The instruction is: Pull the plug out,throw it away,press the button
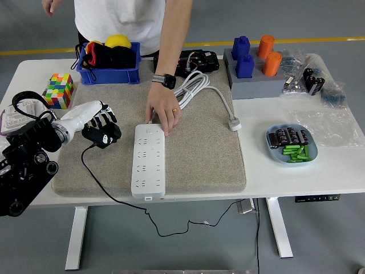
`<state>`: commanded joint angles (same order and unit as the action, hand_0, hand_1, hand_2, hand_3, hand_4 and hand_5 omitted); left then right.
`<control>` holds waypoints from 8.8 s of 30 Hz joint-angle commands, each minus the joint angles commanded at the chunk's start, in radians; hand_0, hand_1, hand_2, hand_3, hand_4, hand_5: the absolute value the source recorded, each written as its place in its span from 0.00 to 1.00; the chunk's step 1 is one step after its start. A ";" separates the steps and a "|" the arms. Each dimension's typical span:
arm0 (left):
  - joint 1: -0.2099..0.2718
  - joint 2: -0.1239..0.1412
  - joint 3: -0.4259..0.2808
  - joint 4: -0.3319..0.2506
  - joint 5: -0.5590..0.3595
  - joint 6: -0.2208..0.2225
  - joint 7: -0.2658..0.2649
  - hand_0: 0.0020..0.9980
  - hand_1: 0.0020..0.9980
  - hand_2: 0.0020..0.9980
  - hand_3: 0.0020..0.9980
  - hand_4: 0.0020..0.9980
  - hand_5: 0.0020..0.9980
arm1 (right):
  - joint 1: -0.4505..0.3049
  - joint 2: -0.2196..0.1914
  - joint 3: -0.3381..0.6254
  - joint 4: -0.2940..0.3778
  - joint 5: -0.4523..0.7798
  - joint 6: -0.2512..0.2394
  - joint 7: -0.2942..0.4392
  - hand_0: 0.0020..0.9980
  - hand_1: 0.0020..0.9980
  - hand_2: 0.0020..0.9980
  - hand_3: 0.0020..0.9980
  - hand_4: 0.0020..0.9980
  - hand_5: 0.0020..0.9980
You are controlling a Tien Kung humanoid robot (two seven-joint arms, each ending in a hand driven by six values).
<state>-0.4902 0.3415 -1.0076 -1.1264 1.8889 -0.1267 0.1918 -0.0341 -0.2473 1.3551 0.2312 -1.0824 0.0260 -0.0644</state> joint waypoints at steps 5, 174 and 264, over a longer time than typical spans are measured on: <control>-0.017 -0.011 0.010 0.050 0.013 0.008 -0.003 0.50 0.49 0.39 0.57 0.70 0.00 | -0.002 0.001 -0.001 -0.002 0.001 0.000 0.000 0.73 0.67 0.66 0.63 0.74 0.59; 0.267 -0.066 -0.513 -0.200 0.002 0.191 -0.028 0.85 0.81 0.80 0.83 0.71 0.26 | 0.008 0.002 -0.012 -0.002 -0.006 -0.001 -0.001 0.73 0.67 0.65 0.63 0.74 0.59; 0.276 -0.081 -0.468 -0.225 -0.022 0.152 -0.001 0.78 0.75 0.77 0.83 0.70 0.24 | 0.005 -0.001 -0.013 0.000 -0.004 0.004 -0.006 0.73 0.67 0.66 0.63 0.74 0.59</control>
<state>-0.2139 0.2605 -1.4760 -1.3517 1.8674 0.0251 0.1912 -0.0292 -0.2485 1.3425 0.2310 -1.0868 0.0301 -0.0706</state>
